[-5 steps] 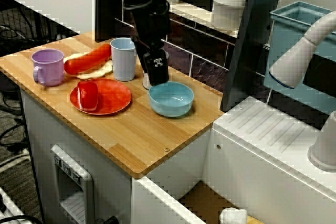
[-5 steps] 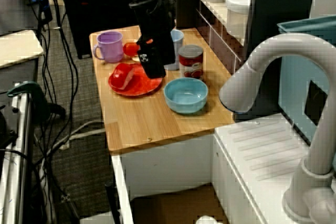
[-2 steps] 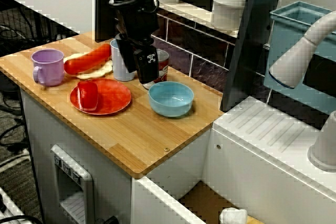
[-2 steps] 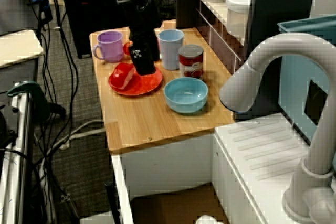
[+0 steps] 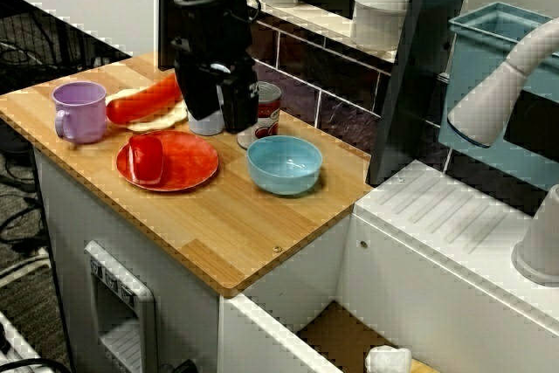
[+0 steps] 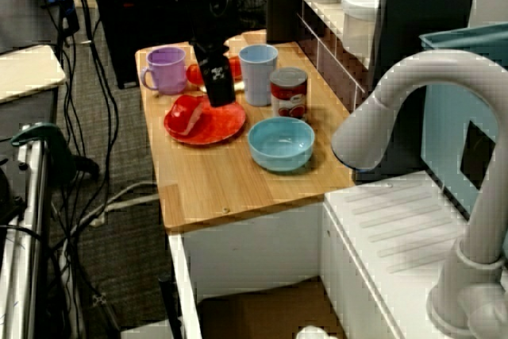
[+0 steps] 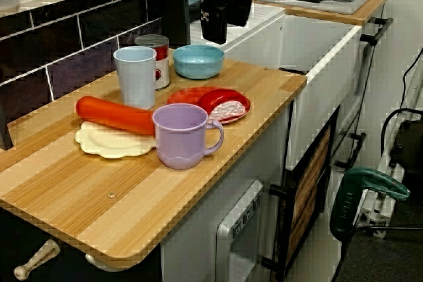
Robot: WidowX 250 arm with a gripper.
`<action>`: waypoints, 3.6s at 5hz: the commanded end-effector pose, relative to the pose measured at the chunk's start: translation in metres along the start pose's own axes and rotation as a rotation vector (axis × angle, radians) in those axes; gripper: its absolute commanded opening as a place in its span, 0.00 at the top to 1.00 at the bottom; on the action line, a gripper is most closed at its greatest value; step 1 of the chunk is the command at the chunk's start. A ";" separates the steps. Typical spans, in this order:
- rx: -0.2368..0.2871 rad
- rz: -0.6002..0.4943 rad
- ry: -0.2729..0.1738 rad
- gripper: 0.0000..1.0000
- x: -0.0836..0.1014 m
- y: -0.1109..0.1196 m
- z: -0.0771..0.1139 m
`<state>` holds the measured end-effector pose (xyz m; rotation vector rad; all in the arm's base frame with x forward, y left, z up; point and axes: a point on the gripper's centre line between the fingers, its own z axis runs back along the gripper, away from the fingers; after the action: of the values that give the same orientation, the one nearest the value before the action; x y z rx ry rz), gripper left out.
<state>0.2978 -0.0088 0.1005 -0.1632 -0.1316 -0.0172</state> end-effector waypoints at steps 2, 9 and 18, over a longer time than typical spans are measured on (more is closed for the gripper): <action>0.118 0.305 -0.041 0.00 0.007 0.016 0.006; 0.210 0.558 -0.062 0.00 -0.041 0.037 0.003; 0.356 1.064 -0.095 0.00 -0.055 0.063 -0.003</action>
<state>0.2377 0.0547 0.0716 0.1497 -0.0936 1.0585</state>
